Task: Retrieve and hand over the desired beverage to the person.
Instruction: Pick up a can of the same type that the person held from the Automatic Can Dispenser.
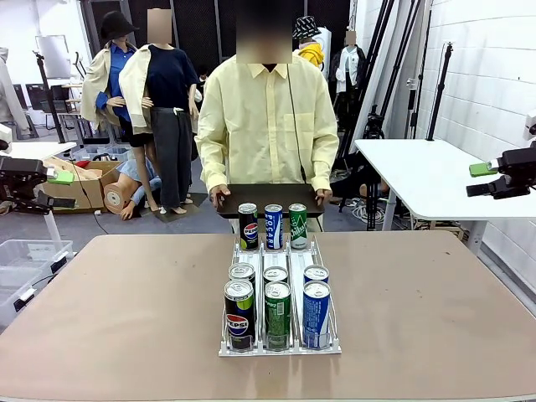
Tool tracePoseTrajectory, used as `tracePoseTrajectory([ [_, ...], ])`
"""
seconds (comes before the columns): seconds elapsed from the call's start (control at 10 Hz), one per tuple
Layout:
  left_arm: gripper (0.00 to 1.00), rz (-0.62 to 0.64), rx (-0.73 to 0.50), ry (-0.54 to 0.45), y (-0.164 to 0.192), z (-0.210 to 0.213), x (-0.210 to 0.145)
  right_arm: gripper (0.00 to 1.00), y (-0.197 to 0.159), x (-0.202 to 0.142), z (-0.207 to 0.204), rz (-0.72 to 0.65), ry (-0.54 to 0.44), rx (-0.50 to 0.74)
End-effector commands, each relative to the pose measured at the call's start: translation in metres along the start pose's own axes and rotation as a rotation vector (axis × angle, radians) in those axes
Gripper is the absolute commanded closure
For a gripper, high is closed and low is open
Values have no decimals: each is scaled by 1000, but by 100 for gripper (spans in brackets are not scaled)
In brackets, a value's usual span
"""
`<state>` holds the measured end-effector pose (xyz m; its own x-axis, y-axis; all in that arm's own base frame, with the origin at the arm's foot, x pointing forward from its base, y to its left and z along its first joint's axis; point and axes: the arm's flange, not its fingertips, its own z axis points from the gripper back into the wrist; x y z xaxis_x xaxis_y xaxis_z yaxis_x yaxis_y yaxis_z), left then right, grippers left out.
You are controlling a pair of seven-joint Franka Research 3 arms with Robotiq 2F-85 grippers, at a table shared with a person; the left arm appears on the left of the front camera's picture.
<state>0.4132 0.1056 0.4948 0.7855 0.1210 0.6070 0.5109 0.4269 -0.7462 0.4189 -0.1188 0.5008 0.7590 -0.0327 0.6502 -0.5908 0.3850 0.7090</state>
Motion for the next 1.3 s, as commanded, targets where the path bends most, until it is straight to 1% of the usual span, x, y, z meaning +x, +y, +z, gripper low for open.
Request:
tracePoseTrajectory([
  [0.0, 0, 1, -11, -7, -2, 2, 0, 0, 1, 2, -1, -6, -11, 15],
  [1.2, 0, 1, -11, -7, -2, 2, 0, 0, 1, 2, -1, -6, -11, 15],
])
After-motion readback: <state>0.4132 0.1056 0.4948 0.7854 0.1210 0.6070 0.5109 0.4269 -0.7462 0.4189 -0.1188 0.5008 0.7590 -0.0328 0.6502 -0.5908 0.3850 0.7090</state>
